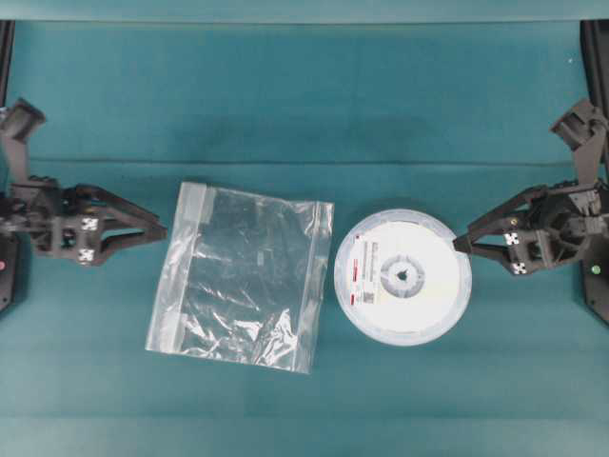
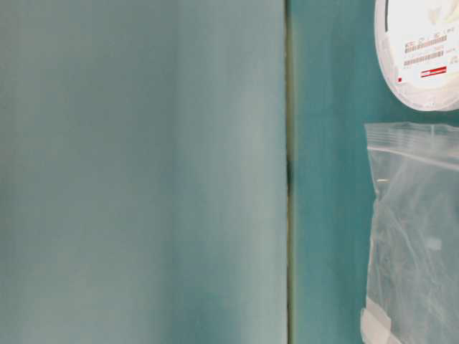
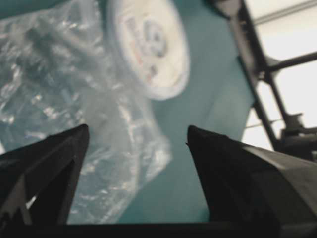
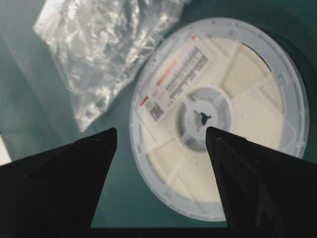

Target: Take out the reel from the clear zip bag.

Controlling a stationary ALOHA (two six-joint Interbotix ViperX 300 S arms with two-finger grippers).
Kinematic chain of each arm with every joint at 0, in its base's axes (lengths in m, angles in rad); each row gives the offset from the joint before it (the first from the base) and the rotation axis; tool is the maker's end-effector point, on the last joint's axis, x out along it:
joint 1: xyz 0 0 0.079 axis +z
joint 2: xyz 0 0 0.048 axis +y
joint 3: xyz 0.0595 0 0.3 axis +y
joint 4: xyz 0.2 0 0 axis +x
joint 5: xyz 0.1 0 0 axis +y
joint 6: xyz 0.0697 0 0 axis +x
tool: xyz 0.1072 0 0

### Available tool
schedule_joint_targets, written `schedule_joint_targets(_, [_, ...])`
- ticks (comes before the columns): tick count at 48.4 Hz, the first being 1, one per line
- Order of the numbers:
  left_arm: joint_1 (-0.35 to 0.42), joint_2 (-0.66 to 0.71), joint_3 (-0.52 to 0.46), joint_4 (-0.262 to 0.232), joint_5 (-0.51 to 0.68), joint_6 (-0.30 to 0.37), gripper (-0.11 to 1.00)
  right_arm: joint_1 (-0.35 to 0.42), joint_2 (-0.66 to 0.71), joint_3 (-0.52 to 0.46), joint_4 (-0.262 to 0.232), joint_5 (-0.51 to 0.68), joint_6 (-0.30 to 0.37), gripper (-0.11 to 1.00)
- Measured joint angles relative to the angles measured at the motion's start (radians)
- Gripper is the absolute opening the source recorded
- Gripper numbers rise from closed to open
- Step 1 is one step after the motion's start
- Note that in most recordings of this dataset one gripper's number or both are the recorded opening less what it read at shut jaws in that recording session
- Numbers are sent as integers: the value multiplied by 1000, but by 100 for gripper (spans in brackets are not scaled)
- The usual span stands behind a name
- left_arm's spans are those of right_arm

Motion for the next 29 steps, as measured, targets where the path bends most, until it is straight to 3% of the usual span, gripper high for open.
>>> schedule_joint_targets(15, [0, -238, 9, 2, 107, 103, 89, 9, -54, -6, -67, 5, 0, 90])
schedule_joint_targets(22, [0, -319, 5, 2, 149, 166, 88, 29, -55, -28, -135, 0, 0, 90])
schedule_joint_targets(29, [0, -357, -3, 5, 175, 241, 86, 60, -46, -43, -236, -32, -2, 90])
